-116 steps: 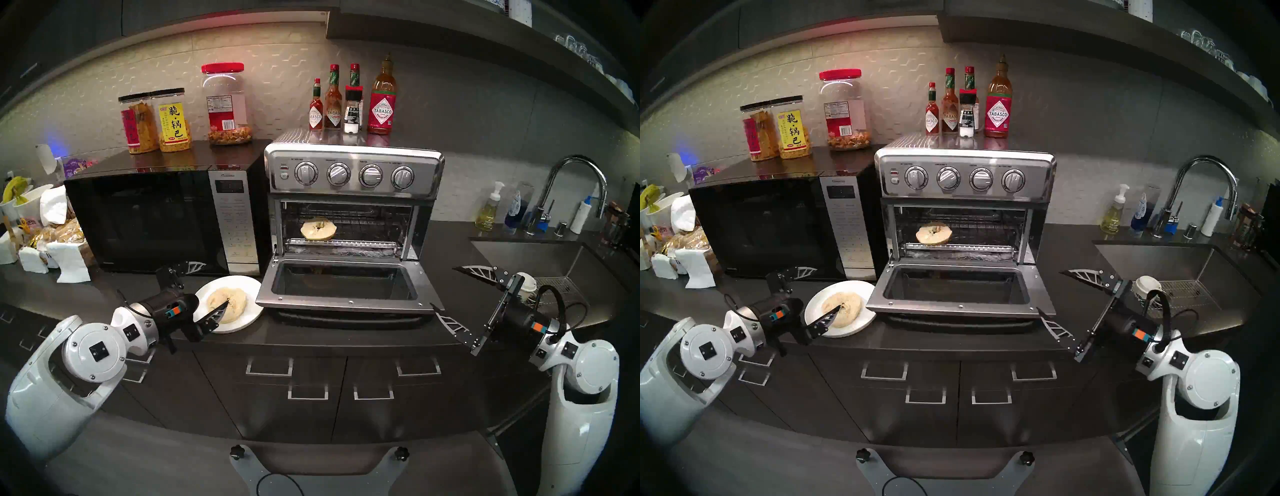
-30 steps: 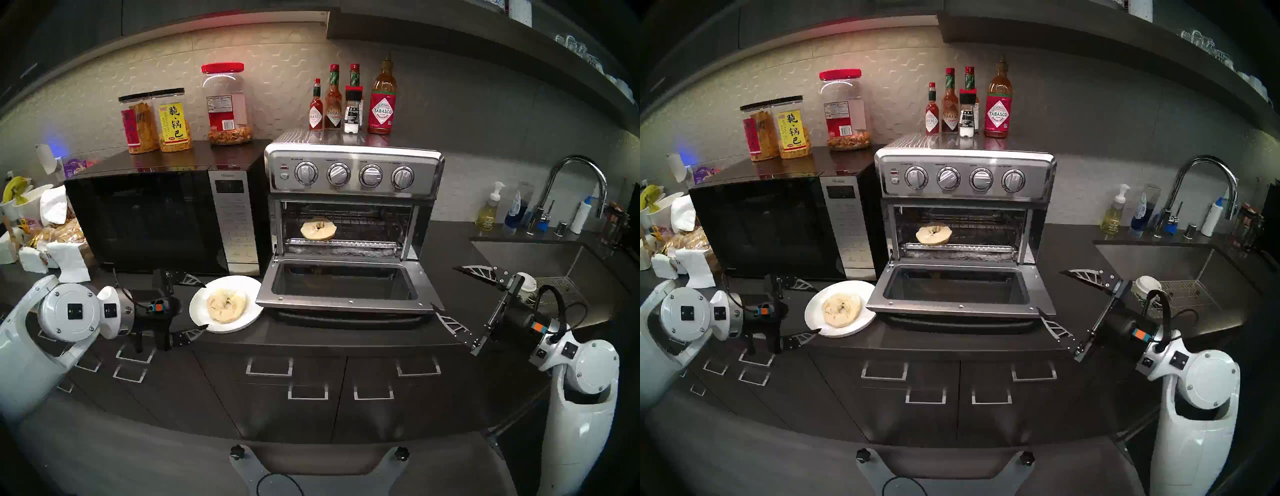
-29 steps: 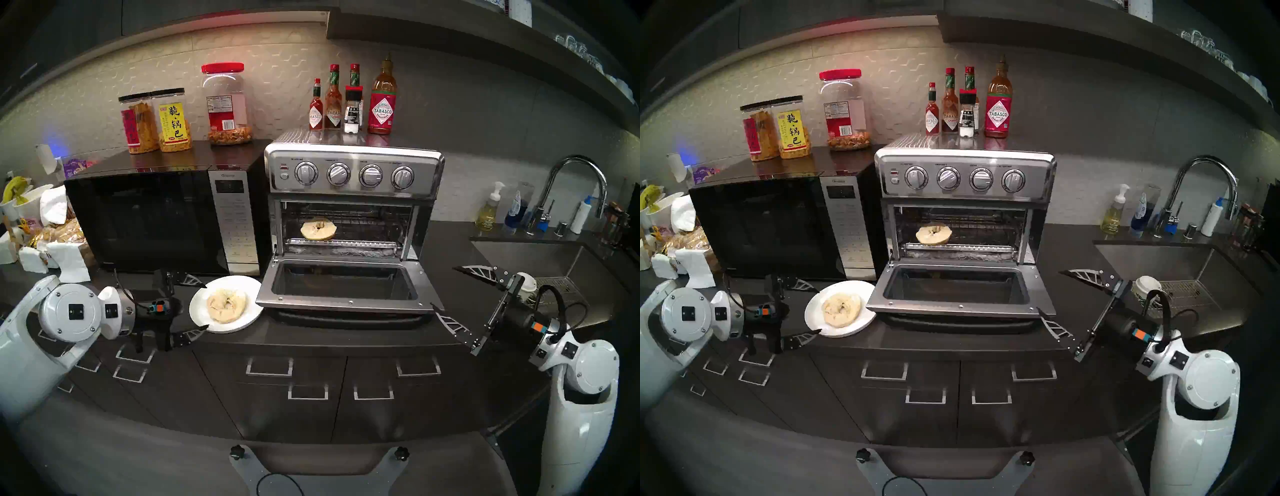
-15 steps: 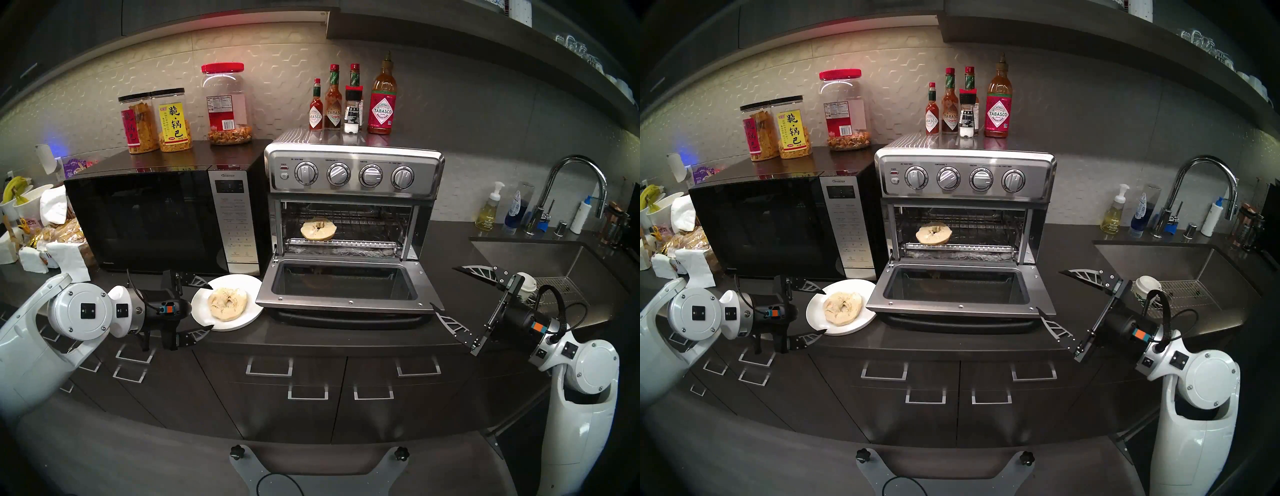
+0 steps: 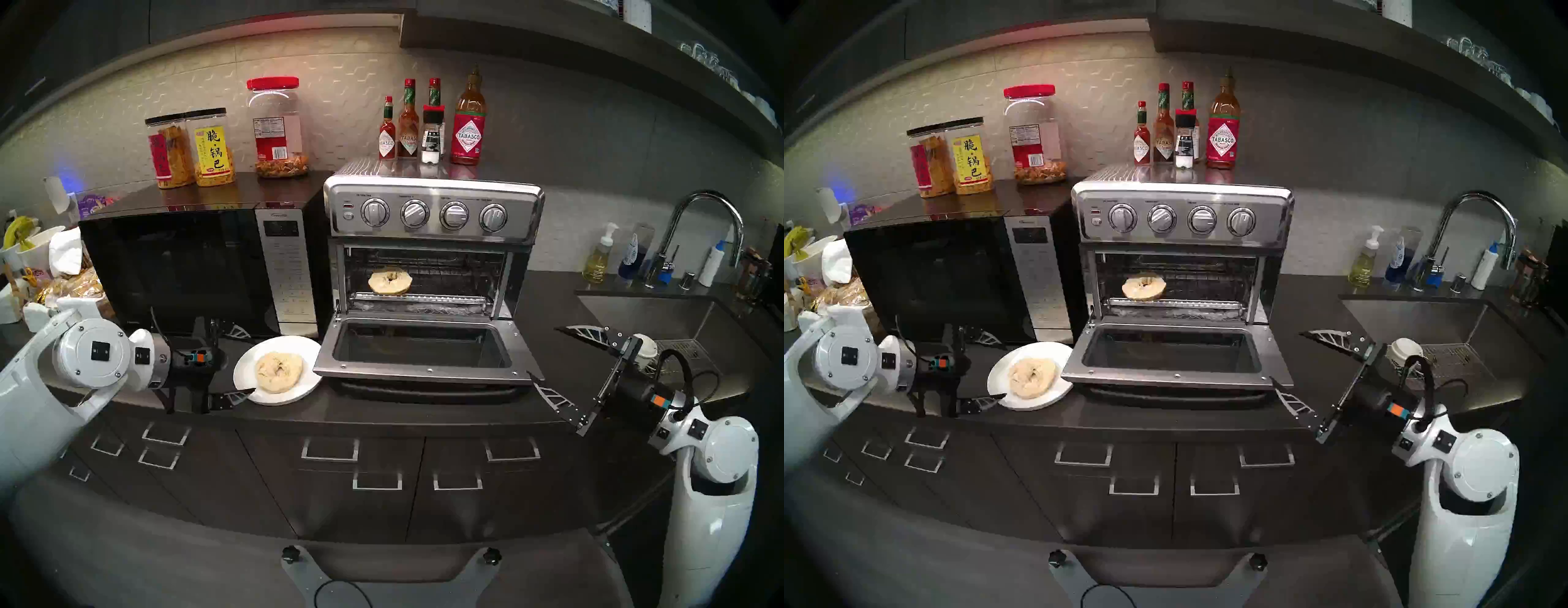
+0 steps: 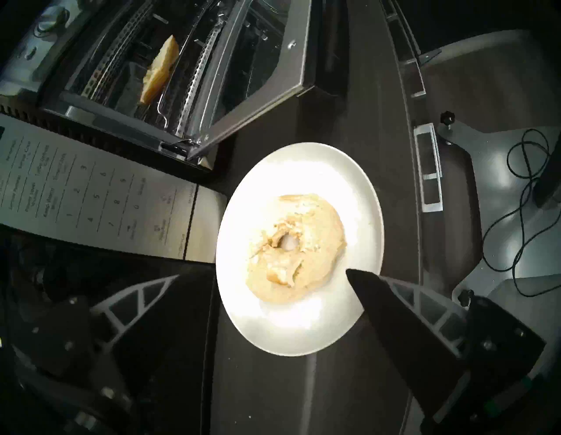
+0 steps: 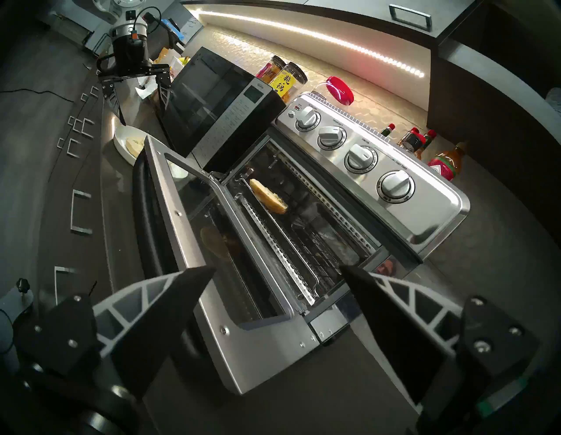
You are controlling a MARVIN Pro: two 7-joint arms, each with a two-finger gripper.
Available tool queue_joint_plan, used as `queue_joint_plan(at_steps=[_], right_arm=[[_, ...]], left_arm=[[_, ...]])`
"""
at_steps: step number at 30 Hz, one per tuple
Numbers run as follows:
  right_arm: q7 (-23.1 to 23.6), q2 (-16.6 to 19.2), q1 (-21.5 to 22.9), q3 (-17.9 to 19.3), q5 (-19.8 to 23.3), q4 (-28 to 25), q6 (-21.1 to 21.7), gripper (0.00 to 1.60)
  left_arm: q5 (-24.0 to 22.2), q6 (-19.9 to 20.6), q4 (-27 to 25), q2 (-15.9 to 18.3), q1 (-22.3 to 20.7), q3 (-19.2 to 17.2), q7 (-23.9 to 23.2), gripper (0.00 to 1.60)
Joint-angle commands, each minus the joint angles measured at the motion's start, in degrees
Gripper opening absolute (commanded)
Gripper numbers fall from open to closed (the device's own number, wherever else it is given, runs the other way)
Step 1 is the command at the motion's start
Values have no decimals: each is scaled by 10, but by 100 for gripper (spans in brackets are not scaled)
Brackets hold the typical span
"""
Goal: Open the oven and place the bagel inside on the rack
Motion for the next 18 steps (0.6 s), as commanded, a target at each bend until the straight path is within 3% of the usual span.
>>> queue_joint_plan(at_steps=[1, 18], right_arm=[[1, 1, 3, -1, 6, -8, 1, 160], [1, 1, 3, -1, 5, -8, 1, 160]], left_arm=[[-7, 7, 1, 26, -56, 32, -6, 160], [9, 16, 22, 22, -152, 121, -26, 160]])
